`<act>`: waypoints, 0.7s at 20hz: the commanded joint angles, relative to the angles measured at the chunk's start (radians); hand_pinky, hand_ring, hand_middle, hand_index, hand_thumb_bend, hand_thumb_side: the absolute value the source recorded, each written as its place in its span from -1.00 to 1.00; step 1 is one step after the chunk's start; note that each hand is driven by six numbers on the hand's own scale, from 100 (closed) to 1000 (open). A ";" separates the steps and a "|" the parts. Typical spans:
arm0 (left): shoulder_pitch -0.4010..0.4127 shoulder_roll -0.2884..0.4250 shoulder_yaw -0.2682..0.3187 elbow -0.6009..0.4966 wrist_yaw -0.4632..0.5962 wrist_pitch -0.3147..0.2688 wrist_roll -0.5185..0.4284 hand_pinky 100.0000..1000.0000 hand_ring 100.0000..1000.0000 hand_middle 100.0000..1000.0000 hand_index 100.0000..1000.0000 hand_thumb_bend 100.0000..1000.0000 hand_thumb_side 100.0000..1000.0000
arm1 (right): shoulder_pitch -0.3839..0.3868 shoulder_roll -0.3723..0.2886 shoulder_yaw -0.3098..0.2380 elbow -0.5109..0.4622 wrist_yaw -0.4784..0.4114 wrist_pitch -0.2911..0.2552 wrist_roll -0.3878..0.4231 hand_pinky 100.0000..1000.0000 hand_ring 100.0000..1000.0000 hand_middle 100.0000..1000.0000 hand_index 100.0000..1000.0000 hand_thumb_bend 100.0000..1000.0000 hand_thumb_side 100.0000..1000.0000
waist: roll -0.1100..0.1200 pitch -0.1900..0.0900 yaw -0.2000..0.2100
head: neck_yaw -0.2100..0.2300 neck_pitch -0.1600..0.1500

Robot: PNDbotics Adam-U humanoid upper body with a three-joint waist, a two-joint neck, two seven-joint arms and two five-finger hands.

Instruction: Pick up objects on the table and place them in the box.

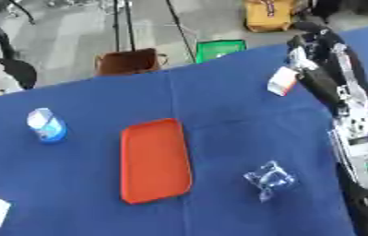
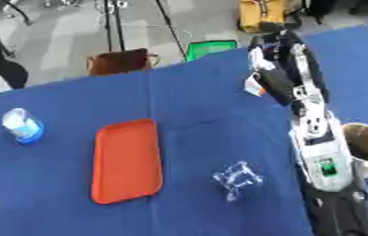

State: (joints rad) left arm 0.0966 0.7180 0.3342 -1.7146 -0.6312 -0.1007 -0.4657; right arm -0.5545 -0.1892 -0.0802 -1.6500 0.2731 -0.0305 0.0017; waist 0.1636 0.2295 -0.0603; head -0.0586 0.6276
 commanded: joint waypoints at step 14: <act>-0.108 0.104 -0.079 0.115 -0.043 -0.060 -0.081 0.82 0.76 0.68 0.63 0.77 -0.02 | -0.010 -0.018 0.001 -0.009 0.001 -0.001 0.005 0.32 -0.02 0.16 0.66 -1.00 -0.14 | 0.007 -0.016 -0.013 | 0.297 -0.014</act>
State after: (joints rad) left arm -0.0040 0.7785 0.2522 -1.5958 -0.6693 -0.1531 -0.5470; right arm -0.5533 -0.1902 -0.0796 -1.6495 0.2730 -0.0299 0.0041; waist 0.1737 0.2290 -0.0746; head 0.2055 0.6227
